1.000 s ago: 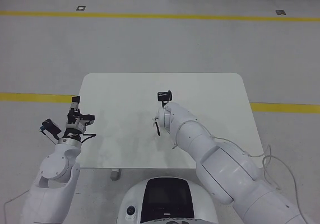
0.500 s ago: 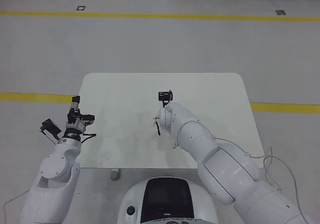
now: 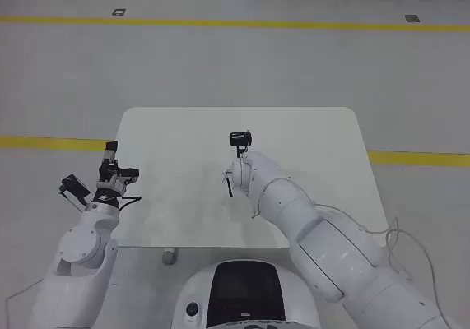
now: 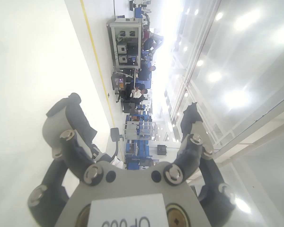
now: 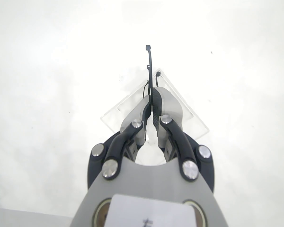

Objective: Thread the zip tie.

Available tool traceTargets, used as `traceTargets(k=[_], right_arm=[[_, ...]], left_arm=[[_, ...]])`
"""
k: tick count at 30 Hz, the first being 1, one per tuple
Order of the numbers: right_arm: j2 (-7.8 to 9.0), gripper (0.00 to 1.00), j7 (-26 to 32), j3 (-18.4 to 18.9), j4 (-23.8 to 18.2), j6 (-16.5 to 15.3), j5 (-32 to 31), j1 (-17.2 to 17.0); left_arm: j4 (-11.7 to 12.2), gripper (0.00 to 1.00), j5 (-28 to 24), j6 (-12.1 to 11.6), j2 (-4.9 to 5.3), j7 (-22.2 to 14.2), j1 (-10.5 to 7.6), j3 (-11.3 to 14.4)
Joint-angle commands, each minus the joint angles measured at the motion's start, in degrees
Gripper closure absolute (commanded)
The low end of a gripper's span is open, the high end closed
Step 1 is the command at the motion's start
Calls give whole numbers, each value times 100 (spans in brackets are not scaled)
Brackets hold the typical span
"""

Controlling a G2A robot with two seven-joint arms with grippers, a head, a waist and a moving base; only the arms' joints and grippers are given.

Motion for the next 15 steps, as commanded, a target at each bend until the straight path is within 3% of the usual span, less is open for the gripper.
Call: traceTargets(k=[1,15], right_arm=[[3,100,29,19,-9,0,35,11],[11,100,86,34,-80,-34,71,-2]], left_arm=[[0,0,0,0,0,0,0,0],[0,0,0,0,0,0,0,0]])
